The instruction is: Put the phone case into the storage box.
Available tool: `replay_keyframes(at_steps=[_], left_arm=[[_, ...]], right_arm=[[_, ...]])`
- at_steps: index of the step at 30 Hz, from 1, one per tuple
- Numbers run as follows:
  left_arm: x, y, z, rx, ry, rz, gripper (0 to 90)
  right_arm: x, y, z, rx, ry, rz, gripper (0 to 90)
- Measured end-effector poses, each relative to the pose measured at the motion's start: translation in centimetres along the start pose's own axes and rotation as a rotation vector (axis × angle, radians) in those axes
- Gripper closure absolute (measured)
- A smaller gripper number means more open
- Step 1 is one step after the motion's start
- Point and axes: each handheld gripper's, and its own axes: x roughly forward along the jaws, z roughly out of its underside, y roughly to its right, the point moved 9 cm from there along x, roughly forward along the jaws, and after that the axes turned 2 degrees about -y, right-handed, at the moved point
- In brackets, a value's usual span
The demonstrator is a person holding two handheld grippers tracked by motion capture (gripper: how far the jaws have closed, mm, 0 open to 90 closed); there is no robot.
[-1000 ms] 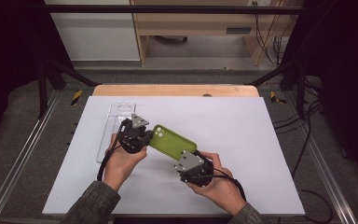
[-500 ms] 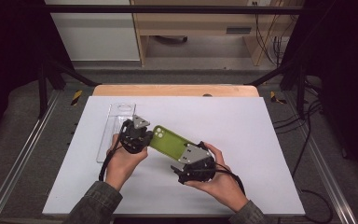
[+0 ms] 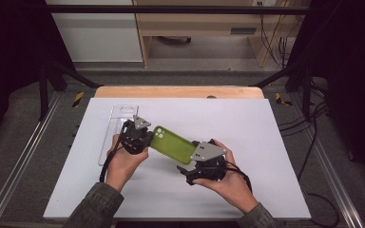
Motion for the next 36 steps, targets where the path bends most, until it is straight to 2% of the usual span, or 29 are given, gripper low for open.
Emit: replay_keyframes(at_steps=[7,12,14,20,22,23,28,31,36], left_arm=[[-0.3,-0.3,-0.5,0.011,0.010,-0.014,86.6],[-0.6,-0.7,-0.8,0.019,0.023,-0.021,86.6],[-0.8,-1.0,-0.9,0.034,0.028,-0.029,86.6],[-1.7,-1.7,-1.4,0.038,0.048,-0.041,86.6],[-2.0,-2.0,-1.6,0.049,0.048,-0.050,86.6],[-2.0,-2.2,-1.6,0.051,0.047,-0.054,86.7],[-2.7,-3.2,-1.9,0.054,0.048,-0.062,86.5],[-3.2,-3.7,-2.2,0.051,0.059,-0.051,86.6],[-3.8,-5.1,-2.3,0.041,0.061,-0.059,86.5]], right_arm=[[-1.9,2.0,0.5,0.031,0.025,0.036,7.7],[-2.6,3.4,1.4,0.061,0.029,0.055,6.1],[-2.9,3.9,1.8,0.071,0.031,0.072,5.8],[-3.5,5.5,3.4,0.103,0.034,0.126,7.4],[-3.7,6.3,3.9,0.100,0.063,0.170,8.3],[-3.8,6.5,4.2,0.105,0.079,0.175,9.5],[-3.9,7.3,6.1,0.139,0.090,0.179,9.5],[-4.2,7.5,6.7,0.119,0.122,0.202,10.6],[-4.4,7.3,8.1,0.143,0.122,0.215,10.2]])
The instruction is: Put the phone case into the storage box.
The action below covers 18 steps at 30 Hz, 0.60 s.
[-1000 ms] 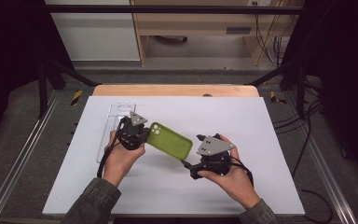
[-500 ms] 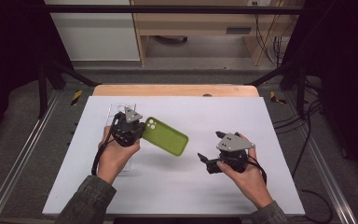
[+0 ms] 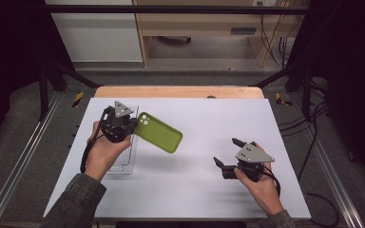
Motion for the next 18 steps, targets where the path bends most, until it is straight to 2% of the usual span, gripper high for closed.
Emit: replay_keyframes(at_steps=[3,9,15,18], left_arm=[[-0.3,-0.6,-0.2,0.007,0.003,-0.011,86.6],[-0.7,-1.1,-0.8,0.030,0.021,-0.022,86.7],[-0.8,-1.4,-1.2,0.015,0.035,-0.016,86.9],[-0.9,-1.7,-1.3,-0.005,0.039,-0.016,86.9]], right_arm=[[-0.5,0.3,0.5,0.016,0.012,0.023,10.3],[-0.9,0.4,1.2,0.056,0.029,0.014,8.0],[-1.3,0.5,2.0,0.094,0.036,0.010,7.1],[-1.4,0.1,2.4,0.089,0.040,-0.002,6.6]])
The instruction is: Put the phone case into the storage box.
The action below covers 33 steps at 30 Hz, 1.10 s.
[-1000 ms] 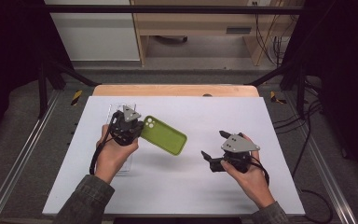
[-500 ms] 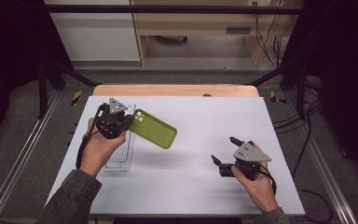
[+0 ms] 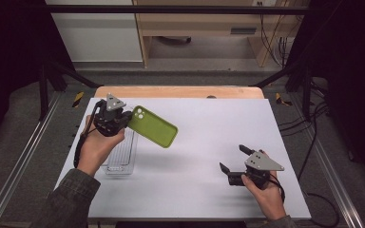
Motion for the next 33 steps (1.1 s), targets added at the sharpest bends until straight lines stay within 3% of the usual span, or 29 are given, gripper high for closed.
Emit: replay_keyframes(at_steps=[12,17,33], left_arm=[[-0.2,-1.2,-0.4,0.015,0.003,-0.026,86.9],[-0.2,-1.5,-0.7,0.034,0.013,-0.039,86.9],[-0.2,-4.3,-0.3,0.065,-0.029,-0.106,87.0]], right_arm=[[-0.7,-0.2,0.0,0.037,0.063,-0.004,5.2],[-0.8,-0.4,0.3,0.040,0.065,-0.012,5.0],[-1.3,-0.9,0.3,0.046,0.117,-0.030,4.5]])
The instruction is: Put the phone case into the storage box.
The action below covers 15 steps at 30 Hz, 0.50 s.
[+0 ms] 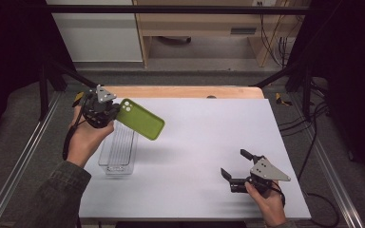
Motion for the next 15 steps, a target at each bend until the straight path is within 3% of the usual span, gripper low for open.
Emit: replay_keyframes(at_steps=[7,15], left_arm=[[0.5,-1.1,0.9,0.038,-0.041,-0.030,87.0],[0.1,-2.2,1.0,0.026,-0.039,-0.051,87.0]], right_arm=[[0.1,0.0,0.0,0.013,0.015,-0.006,4.0],[0.3,-0.1,0.0,0.015,0.023,-0.007,3.9]])
